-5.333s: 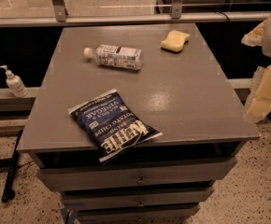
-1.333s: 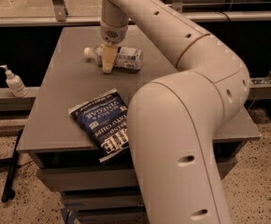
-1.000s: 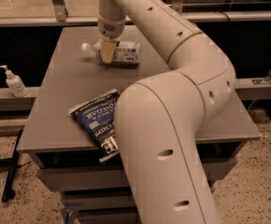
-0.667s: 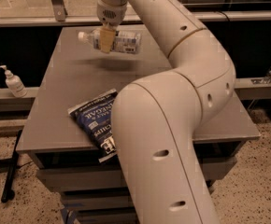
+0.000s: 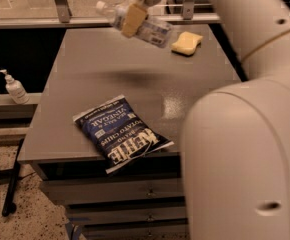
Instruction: Place blue plastic bottle upright
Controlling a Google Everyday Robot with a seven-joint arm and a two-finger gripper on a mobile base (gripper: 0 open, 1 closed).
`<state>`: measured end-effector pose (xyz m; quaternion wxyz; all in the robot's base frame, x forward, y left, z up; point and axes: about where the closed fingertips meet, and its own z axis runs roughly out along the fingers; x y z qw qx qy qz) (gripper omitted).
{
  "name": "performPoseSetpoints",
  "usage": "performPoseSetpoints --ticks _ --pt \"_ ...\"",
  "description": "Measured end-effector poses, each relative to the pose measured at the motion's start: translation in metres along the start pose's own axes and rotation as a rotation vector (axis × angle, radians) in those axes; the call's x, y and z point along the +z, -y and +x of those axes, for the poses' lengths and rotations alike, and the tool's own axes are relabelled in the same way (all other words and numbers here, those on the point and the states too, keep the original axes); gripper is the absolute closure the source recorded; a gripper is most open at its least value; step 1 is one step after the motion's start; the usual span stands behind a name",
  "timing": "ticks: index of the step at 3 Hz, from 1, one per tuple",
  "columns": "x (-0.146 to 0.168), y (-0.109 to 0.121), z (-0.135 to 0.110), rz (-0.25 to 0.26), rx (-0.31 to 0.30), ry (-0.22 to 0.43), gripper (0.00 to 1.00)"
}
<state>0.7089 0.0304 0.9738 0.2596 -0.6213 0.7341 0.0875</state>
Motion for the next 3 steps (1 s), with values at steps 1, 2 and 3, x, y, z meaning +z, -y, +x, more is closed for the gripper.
performPoseSetpoints --ticks 1,2,3 --pt "-0.03 -0.023 0.013 0.006 0.038 0.174 1.0" --pt "-0.03 -0.05 0.02 -0.013 0.042 0.352 1.0" --pt "-0.033 -0.063 0.03 0.016 0.042 0.566 1.0"
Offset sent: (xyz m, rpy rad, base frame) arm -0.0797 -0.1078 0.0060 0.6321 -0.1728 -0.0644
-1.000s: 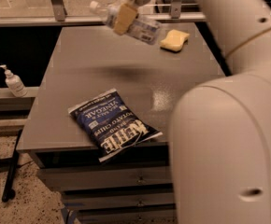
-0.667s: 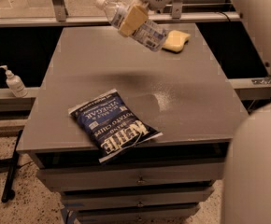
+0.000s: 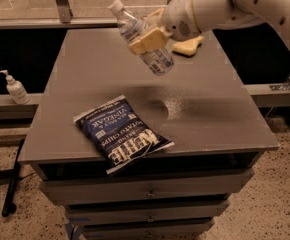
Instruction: Place blue plastic bottle upright
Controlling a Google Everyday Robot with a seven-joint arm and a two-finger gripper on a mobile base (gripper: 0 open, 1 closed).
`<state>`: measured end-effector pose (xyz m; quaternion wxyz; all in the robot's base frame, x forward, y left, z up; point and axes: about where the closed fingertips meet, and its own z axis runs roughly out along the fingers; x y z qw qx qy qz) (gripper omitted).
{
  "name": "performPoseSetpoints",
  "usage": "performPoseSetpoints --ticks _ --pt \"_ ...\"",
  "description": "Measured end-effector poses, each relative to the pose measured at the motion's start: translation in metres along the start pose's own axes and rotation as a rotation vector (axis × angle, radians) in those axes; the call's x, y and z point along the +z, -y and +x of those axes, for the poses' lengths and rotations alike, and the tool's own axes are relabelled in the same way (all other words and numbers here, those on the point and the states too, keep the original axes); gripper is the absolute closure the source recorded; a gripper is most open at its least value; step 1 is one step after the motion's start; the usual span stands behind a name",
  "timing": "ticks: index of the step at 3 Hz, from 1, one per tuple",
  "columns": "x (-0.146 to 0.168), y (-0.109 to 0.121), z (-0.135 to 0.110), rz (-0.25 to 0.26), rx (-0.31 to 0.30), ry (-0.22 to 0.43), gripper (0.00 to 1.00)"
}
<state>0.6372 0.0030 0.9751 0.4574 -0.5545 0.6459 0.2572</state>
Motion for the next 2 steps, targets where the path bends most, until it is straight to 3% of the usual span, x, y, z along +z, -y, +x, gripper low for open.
performPoseSetpoints --ticks 1,2 --pt "-0.034 0.012 0.015 0.088 0.011 0.185 1.0" --pt "-0.069 0.022 0.039 0.159 0.047 0.311 1.0"
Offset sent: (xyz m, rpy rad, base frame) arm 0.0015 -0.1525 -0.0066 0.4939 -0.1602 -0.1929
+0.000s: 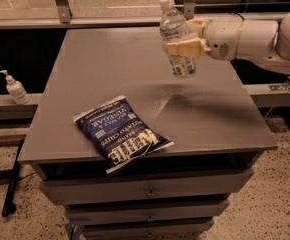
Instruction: Place blue plastic bottle upright
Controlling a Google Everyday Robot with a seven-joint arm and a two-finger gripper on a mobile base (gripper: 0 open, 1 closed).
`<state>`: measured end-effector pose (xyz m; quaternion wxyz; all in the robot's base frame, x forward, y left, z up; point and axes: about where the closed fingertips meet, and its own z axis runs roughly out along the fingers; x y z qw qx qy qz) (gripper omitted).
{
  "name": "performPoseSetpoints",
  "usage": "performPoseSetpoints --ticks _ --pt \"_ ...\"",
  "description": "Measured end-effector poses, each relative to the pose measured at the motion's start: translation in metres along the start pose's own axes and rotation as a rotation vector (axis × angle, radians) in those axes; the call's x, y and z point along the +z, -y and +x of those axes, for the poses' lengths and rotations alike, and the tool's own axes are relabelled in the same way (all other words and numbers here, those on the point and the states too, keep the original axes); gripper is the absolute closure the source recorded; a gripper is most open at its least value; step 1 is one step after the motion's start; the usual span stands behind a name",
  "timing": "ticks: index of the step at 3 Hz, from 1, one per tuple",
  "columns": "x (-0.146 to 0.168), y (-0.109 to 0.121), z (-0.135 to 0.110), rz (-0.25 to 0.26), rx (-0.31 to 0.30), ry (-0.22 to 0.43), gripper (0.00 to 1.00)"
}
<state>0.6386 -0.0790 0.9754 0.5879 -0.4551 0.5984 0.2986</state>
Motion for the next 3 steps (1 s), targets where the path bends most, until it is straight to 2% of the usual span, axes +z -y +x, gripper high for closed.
performPoseSetpoints --ticks 1,2,3 --pt "-0.031 0.011 0.021 0.056 0.06 0.102 1.0" --pt "-0.053 0.022 0.039 0.098 0.108 0.174 1.0" --pt "-0.064 0.029 0.052 0.122 0.14 0.216 1.0"
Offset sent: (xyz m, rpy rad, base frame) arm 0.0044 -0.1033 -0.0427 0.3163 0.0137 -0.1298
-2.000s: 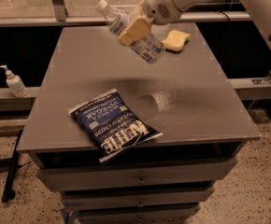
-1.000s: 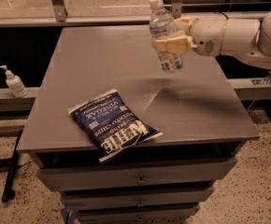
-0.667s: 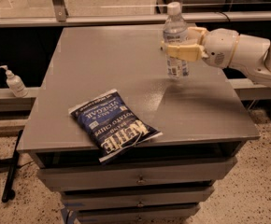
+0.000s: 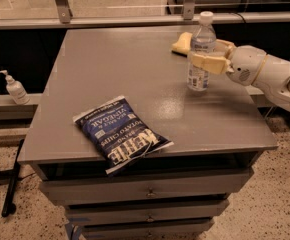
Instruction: Place blue plastic bottle upright
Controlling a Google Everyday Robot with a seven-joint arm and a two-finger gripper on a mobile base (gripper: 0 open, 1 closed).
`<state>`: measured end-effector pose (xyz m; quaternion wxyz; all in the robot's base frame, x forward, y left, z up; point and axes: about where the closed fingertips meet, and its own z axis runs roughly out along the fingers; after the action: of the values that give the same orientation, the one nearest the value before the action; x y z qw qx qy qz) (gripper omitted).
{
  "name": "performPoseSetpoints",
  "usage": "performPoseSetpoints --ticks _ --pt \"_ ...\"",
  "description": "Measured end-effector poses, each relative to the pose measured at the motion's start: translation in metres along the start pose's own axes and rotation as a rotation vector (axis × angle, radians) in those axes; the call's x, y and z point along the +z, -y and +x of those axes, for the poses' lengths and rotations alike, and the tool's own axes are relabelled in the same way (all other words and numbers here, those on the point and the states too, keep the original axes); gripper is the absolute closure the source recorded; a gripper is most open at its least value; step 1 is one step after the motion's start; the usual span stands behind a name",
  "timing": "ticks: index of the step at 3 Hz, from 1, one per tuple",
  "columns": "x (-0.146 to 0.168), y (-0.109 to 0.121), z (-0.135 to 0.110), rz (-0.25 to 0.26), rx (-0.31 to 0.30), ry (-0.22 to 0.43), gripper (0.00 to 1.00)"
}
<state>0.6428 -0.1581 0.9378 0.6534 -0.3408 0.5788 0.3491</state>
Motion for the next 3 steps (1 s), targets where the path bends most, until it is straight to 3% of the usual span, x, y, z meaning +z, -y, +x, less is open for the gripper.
performPoseSetpoints --ticks 1,2,3 --pt "-0.0075 0.0059 0.0083 0.013 0.019 0.028 1.0" --pt "-0.0095 0.0071 0.0099 -0.002 -0.003 0.036 0.84" --pt "-0.0109 0.0035 0.0099 -0.021 -0.039 0.038 0.59"
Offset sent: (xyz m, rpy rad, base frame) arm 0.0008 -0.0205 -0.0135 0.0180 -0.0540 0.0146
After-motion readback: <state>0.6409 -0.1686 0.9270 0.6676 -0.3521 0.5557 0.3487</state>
